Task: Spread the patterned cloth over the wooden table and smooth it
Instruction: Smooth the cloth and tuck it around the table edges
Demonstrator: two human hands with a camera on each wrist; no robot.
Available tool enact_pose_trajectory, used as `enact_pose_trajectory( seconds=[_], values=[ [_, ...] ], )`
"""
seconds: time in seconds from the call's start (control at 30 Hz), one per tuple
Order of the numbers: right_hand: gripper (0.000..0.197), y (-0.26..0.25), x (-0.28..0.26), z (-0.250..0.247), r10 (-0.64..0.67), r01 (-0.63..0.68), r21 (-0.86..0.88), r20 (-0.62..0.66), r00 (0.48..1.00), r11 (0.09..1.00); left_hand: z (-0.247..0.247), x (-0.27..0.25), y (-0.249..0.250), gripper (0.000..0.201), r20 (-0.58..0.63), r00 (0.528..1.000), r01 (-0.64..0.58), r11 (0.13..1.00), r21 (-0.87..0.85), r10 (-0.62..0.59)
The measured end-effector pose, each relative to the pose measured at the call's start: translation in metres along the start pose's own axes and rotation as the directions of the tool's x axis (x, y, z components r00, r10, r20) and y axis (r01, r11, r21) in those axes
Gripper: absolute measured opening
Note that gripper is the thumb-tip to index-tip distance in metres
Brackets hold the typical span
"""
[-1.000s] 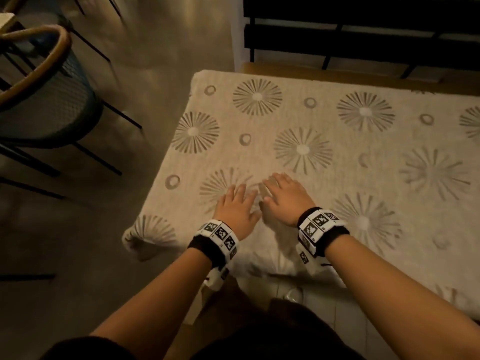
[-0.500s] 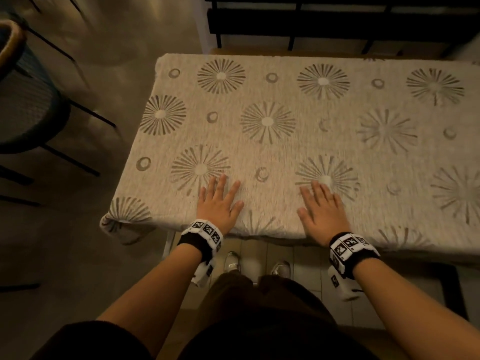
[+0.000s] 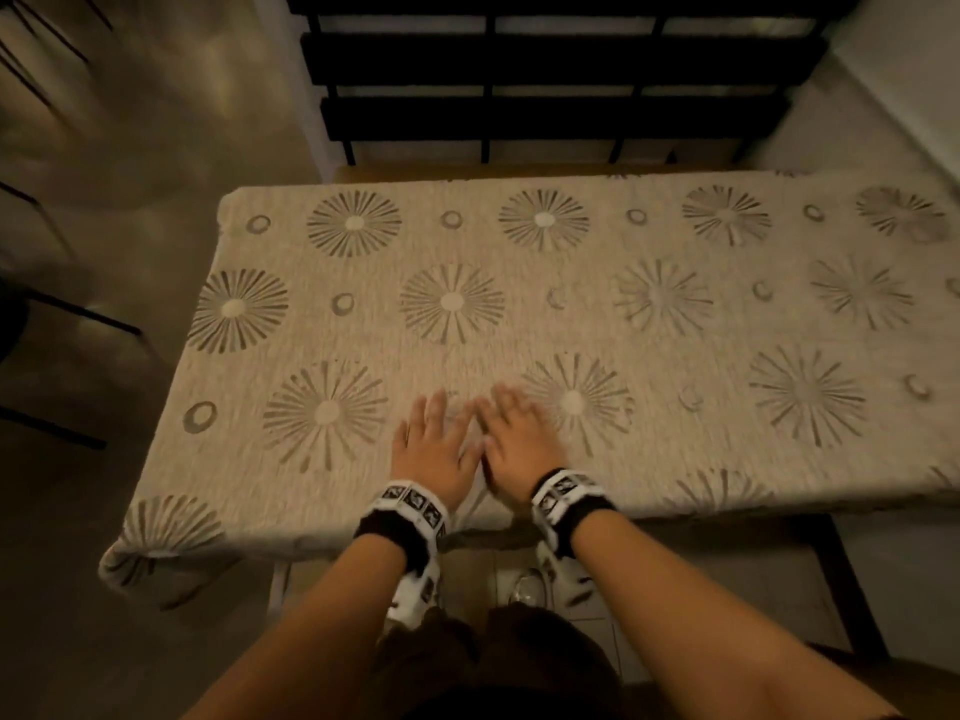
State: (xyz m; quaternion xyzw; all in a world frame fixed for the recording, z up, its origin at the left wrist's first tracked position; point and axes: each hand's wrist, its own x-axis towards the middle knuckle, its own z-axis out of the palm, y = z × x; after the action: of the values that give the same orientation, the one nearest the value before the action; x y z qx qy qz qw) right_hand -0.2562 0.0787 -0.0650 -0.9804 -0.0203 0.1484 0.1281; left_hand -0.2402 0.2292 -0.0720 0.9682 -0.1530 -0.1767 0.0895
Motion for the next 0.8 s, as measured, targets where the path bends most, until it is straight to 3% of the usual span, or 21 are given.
enact_pose_trajectory(
  seconds=[0.07, 0.2, 0.27, 0.33, 0.43, 0.5, 0.63, 0.8],
  values=[
    [0.058, 0.013, -0.006, -0.002, 0.026, -0.026, 0.012, 0.019, 0.999, 1.0, 0.006, -0.001, -0.002, 0.064, 0.002, 1.0, 0.009, 1.0, 0.007, -0.009],
    [0.062, 0.094, -0.034, -0.017, 0.173, -0.171, -0.04, 0.033, 0.984, 0.984, -0.004, 0.001, 0.0, 0.067, 0.017, 0.997, 0.071, 0.997, 0.04, -0.071],
    [0.062, 0.128, -0.043, -0.03, 0.303, -0.303, -0.019, 0.025, 0.953, 0.953, -0.019, 0.014, 0.027, 0.063, -0.01, 0.992, 0.127, 0.988, 0.082, -0.127],
    [0.061, 0.151, -0.046, -0.044, 0.37, -0.37, 0.024, -0.006, 0.929, 0.929, -0.031, 0.033, 0.07, 0.062, -0.008, 0.997, 0.082, 0.992, 0.097, -0.081],
    [0.06, 0.175, -0.043, -0.063, 0.296, -0.292, 0.089, -0.041, 0.954, 0.952, -0.031, 0.059, 0.151, 0.062, 0.005, 0.993, -0.122, 0.99, 0.076, 0.122],
    [0.058, 0.198, -0.043, -0.068, 0.243, -0.235, 0.095, -0.089, 0.966, 0.967, -0.026, 0.076, 0.204, 0.062, -0.005, 0.981, -0.193, 0.98, 0.049, 0.194],
    [0.057, 0.282, -0.067, -0.065, 0.221, -0.217, 0.058, -0.057, 0.974, 0.974, -0.008, 0.105, 0.298, 0.063, 0.001, 0.974, -0.227, 0.974, 0.02, 0.227],
    [0.073, 0.423, -0.105, -0.079, 0.135, -0.136, -0.008, -0.035, 0.99, 0.991, 0.014, 0.13, 0.363, 0.068, 0.164, 0.973, -0.184, 0.974, 0.13, 0.162]
  ],
)
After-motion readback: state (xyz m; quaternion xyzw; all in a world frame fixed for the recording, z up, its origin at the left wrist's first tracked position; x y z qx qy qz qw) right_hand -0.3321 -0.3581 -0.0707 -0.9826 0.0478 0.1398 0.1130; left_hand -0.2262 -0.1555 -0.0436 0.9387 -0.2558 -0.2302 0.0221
